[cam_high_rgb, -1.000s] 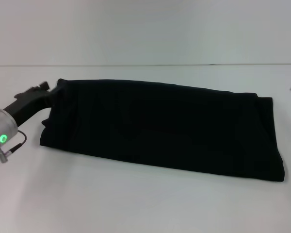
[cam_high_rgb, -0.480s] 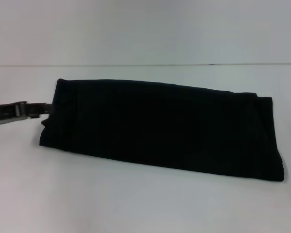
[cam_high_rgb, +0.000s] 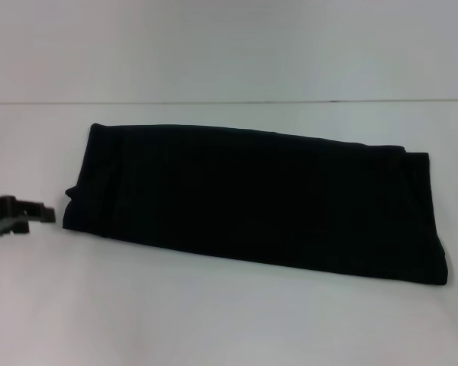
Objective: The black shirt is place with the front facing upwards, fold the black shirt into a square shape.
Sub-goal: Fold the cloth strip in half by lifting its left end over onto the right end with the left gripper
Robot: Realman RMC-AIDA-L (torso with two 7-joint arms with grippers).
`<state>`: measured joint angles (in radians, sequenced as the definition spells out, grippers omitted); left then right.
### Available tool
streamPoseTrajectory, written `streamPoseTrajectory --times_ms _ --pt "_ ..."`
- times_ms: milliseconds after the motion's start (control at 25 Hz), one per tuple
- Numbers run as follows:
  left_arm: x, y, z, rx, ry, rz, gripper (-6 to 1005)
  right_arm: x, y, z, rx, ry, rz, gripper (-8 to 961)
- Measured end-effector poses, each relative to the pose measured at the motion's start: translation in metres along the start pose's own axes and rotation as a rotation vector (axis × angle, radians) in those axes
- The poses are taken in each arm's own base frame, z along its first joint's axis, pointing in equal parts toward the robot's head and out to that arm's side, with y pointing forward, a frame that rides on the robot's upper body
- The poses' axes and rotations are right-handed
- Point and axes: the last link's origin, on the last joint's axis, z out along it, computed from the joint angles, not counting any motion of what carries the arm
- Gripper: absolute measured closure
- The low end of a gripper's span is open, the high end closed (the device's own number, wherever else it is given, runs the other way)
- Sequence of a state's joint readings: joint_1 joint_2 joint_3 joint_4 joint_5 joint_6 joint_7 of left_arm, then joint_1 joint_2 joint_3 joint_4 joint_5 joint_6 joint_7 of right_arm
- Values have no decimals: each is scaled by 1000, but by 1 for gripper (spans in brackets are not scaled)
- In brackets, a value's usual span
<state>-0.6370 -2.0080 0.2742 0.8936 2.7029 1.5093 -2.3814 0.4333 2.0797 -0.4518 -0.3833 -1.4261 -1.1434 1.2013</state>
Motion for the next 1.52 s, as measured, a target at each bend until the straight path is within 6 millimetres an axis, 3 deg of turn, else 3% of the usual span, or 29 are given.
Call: streamPoseTrajectory --times_ms 240,840,1520 --pt "-6 7 18 -17 -71 -49 406 6 1 -2 -2 12 -3 59" --pt "3 16 40 27 -84 -100 405 16 5 -4 -4 29 9 62" --pt "10 25 46 42 -118 -126 333 23 6 -5 2 34 13 64"
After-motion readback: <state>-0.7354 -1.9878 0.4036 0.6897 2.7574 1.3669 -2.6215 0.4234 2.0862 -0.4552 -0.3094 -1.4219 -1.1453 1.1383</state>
